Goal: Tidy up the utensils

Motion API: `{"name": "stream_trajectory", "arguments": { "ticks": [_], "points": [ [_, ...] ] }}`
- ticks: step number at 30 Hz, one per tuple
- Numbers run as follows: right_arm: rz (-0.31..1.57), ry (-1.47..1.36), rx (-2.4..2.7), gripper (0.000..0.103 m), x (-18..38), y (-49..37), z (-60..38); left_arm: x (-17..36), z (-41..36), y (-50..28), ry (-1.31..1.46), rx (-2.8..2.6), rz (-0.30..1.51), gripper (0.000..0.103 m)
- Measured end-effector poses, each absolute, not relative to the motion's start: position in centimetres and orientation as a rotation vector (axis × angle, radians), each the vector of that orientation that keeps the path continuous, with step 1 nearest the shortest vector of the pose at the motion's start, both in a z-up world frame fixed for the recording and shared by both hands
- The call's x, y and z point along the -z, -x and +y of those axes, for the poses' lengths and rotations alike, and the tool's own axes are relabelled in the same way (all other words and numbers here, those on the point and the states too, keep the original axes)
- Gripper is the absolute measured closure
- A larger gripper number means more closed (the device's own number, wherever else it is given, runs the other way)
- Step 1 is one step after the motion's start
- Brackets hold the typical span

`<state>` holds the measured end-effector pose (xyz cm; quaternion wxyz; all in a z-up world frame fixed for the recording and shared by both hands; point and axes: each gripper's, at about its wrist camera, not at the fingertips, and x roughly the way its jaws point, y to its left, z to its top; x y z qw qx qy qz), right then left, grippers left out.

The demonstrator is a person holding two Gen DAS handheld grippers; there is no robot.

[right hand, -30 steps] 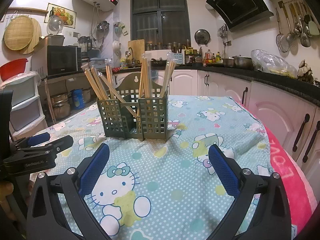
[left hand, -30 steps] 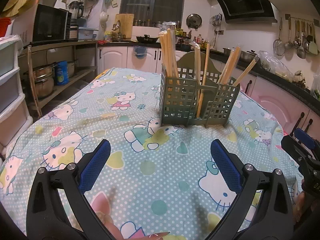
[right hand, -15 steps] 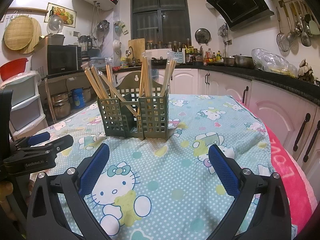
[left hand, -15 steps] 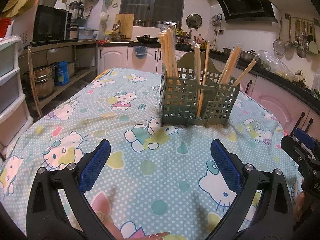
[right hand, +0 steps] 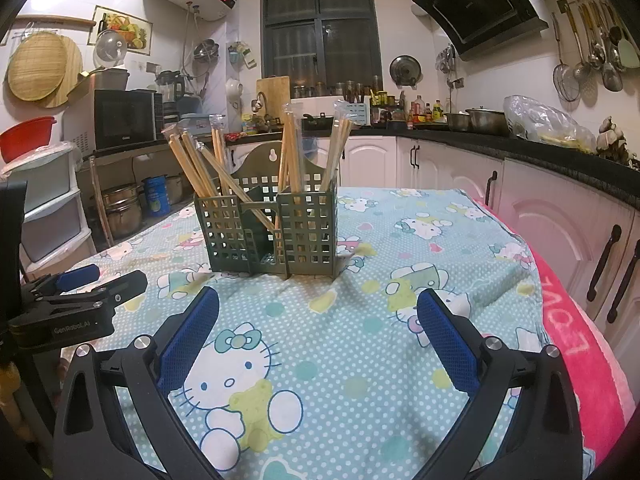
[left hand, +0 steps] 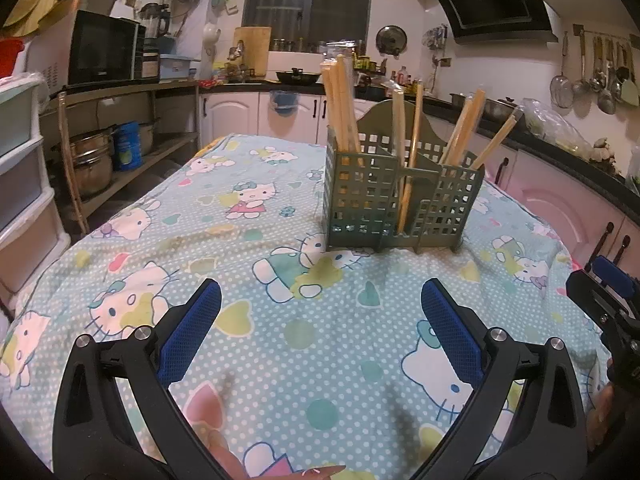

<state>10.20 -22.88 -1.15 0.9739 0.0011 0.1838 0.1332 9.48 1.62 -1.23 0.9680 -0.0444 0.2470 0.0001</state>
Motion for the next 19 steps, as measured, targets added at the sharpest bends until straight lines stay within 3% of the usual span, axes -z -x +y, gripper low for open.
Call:
{"name": "stream_trajectory", "arguments": {
  "ticks": [13, 19],
  "points": [
    [0.413, -0.024, -0.25, 0.006, 1.3, -10.9, -23.4, 1.3, 2.9, -10.2, 0.139, -0.017, 0.563, 0.011],
    [0.651, -0.019, 0.05, 0.006, 2.1, -16.8, -29.5, 1.2, 9.5, -13.6, 0.114, -0.184, 0.714, 0.011]
  ]
}}
